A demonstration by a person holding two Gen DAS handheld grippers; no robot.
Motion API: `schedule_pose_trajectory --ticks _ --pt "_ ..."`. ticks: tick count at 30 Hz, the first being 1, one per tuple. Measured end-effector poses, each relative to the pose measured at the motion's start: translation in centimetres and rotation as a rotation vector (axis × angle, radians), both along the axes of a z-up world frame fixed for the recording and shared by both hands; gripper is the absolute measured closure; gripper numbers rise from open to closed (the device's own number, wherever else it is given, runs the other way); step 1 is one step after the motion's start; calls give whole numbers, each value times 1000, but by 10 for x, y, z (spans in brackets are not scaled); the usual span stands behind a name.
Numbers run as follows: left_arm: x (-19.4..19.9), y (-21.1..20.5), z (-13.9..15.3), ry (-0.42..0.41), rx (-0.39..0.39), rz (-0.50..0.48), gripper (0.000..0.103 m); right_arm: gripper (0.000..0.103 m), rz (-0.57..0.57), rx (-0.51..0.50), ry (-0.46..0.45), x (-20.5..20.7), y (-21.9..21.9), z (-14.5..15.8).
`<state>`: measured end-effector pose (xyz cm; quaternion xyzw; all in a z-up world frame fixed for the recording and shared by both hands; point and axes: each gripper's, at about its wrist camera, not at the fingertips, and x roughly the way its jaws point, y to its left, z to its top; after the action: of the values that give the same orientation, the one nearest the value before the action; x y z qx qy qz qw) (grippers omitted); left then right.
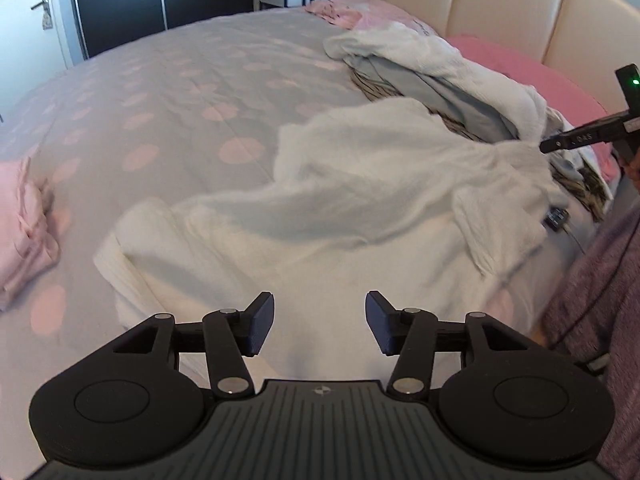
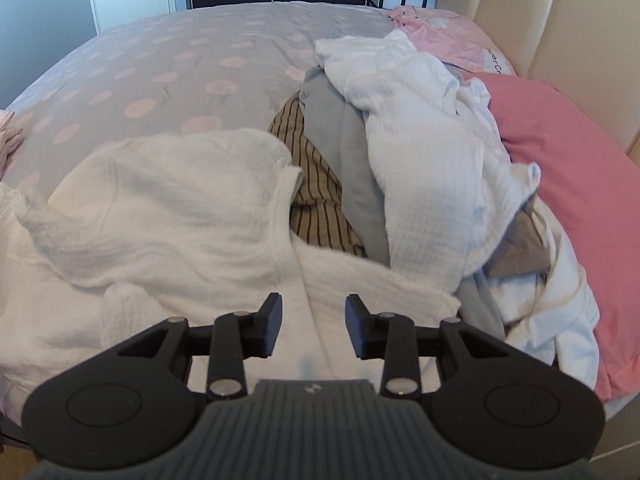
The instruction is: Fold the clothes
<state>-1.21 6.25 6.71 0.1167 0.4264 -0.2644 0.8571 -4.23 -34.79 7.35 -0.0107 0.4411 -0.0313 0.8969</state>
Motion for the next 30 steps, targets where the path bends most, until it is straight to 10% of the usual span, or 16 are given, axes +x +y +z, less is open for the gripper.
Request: schedule_pose_trajectory --ticks 21,25,30 --pt "166 -37 -39 8 -94 157 54 50 -87 188 71 189 -15 -76" --pt "175 -39 -40 15 -103 190 54 77 -106 237 104 205 -17 -92" --pt "177 -43 -41 6 -78 195 54 83 -46 201 67 190 0 -67"
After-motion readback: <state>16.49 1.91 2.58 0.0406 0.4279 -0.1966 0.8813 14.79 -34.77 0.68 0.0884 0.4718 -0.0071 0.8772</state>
